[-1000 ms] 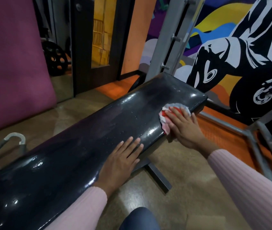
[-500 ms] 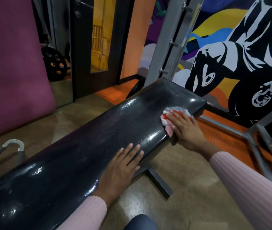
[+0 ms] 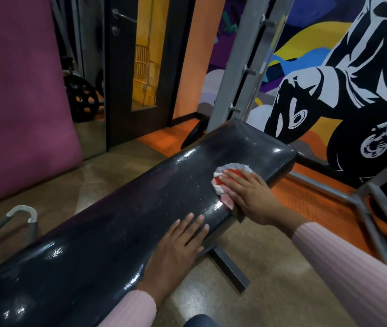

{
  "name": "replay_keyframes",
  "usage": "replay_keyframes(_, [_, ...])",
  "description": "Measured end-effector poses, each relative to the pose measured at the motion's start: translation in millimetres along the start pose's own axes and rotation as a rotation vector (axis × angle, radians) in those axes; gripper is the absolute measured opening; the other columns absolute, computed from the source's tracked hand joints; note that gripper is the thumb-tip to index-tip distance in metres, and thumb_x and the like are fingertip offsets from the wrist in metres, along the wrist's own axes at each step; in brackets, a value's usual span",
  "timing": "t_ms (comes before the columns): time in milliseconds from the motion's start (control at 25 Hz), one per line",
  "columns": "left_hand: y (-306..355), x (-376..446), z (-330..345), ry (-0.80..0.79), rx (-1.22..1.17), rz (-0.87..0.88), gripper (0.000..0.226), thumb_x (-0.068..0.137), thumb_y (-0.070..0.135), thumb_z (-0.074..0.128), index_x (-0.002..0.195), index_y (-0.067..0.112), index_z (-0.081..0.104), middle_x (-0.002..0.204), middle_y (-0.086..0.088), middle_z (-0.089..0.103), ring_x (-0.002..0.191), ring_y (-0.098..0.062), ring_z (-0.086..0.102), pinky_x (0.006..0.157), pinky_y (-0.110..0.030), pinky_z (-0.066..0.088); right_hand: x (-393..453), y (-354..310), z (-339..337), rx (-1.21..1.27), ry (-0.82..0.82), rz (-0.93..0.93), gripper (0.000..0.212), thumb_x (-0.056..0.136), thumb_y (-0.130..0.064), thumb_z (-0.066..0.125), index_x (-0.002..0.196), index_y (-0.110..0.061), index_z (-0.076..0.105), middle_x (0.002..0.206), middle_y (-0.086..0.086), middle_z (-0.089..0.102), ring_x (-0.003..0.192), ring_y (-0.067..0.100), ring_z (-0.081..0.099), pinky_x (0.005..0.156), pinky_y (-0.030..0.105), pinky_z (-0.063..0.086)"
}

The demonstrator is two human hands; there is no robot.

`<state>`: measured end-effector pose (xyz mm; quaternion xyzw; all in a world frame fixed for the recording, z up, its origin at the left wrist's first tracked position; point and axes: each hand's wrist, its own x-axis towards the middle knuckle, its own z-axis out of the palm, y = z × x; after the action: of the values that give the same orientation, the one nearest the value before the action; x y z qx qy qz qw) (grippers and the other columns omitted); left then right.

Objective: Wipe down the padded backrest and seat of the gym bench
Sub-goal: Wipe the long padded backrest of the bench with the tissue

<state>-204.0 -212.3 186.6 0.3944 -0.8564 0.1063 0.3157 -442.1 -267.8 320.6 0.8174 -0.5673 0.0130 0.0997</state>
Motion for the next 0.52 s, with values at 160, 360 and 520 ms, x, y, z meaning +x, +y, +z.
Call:
replay_keyframes(160, [-2.7, -2.4, 4.2, 0.006, -0.003, 0.001, 0.045, 0.1, 0.032, 0.029, 0.139, 0.017, 0.048, 0.149, -0.003, 0.039, 0.139, -0.023, 0.032, 0.109, -0.039, 0.027, 55.6, 23.3, -5.0, -0.034, 0.032, 0.229, 0.074, 0.085, -0.061, 0.001, 0.152, -0.038, 0.023, 0.162, -0.007, 0.021, 0.15, 0.022, 0.011, 0.12, 0.049, 0.007])
replay_keyframes(360, [-1.5, -2.5, 6.7, -0.003, -0.032, 0.003, 0.045, 0.097, 0.031, 0.036, 0.138, 0.016, 0.049, 0.149, -0.003, 0.04, 0.14, -0.023, 0.031, 0.109, -0.038, 0.027, 58.6, -49.1, 7.8, -0.077, -0.044, 0.039, 0.073, 0.086, -0.057, -0.004, 0.153, -0.037, 0.019, 0.162, -0.008, 0.018, 0.149, 0.025, 0.01, 0.118, 0.052, 0.008])
replay_keyframes(520, [-0.9, -0.8, 4.6, 0.002, -0.076, -0.007, 0.044, 0.098, 0.032, 0.036, 0.139, 0.018, 0.047, 0.15, -0.001, 0.038, 0.141, -0.022, 0.03, 0.109, -0.039, 0.027, 15.6, -15.8, 0.2, -0.022, -0.008, -0.05, 0.058, 0.097, -0.054, 0.005, 0.152, -0.041, 0.019, 0.161, -0.014, 0.017, 0.149, 0.014, 0.006, 0.119, 0.043, 0.003])
